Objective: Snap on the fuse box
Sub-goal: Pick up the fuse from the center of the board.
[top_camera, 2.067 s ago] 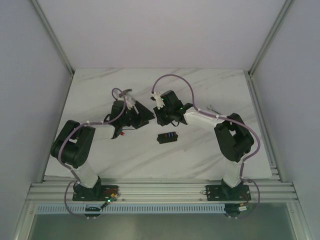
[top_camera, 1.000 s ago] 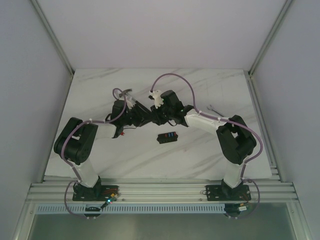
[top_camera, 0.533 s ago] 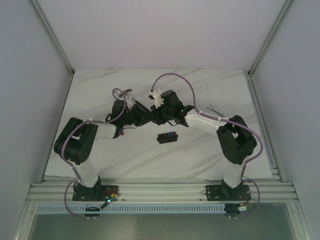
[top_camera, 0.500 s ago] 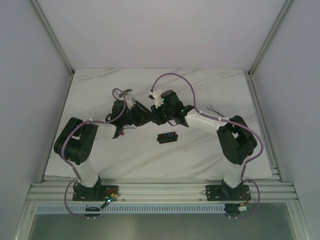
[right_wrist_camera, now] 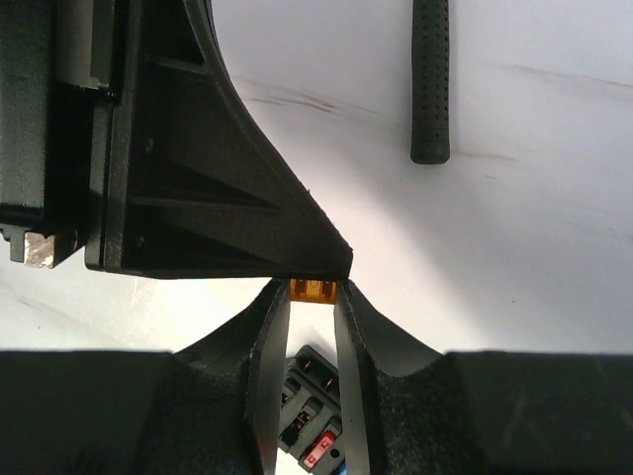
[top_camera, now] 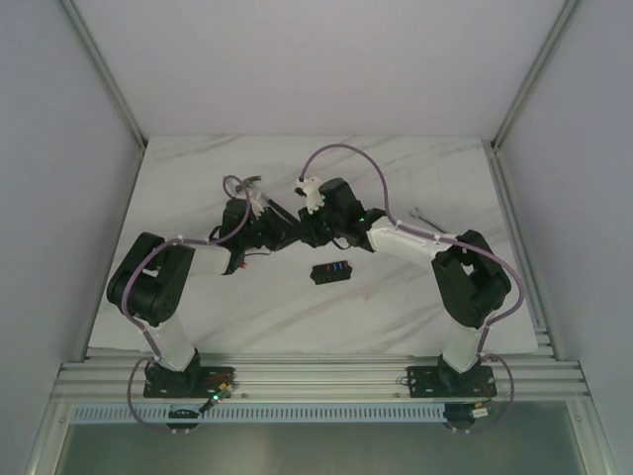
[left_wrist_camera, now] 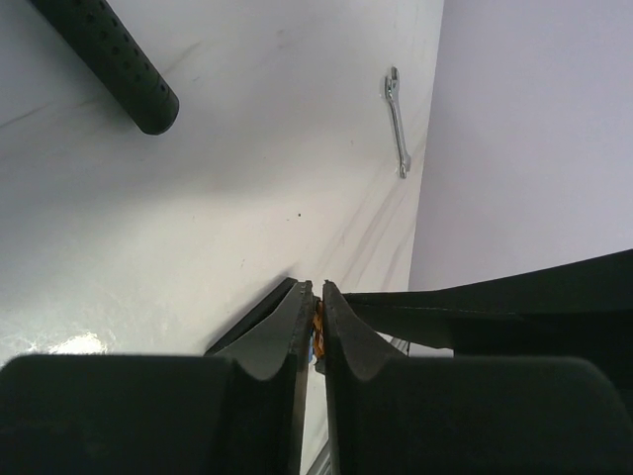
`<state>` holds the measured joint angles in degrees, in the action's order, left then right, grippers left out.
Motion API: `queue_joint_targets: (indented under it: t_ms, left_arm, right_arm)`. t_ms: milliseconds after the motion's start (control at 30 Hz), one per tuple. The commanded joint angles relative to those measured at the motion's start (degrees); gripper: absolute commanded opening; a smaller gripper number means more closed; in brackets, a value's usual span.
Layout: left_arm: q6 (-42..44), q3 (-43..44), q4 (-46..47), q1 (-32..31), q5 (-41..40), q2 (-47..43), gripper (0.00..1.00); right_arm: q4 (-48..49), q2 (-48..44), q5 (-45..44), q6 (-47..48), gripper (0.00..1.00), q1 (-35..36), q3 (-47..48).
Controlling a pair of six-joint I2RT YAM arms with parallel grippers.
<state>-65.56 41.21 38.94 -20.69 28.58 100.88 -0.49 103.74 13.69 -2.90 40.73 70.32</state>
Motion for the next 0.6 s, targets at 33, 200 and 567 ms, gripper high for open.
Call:
queue_joint_targets:
  t_ms: [33, 200, 567]
  left_arm:
    - [-0.5, -0.7, 0.6, -0.8, 0.4, -0.1, 0.13]
    - [-0.6, -1.1, 0.3, -1.0, -0.4, -2.2, 0.0]
    - [-2.9, -5.8, 4.4, -1.5, -2.9, -8.6, 0.0]
  right_arm:
    - [3.5, -2.4, -0.2, -0.8, 0.26, 0.6, -0.6]
    - [4.7, -3.6, -0.9, -1.5, 0.26, 0.8, -1.5]
    - [13.0, -12.9, -4.4, -9.6, 0.41, 0.8, -9.1]
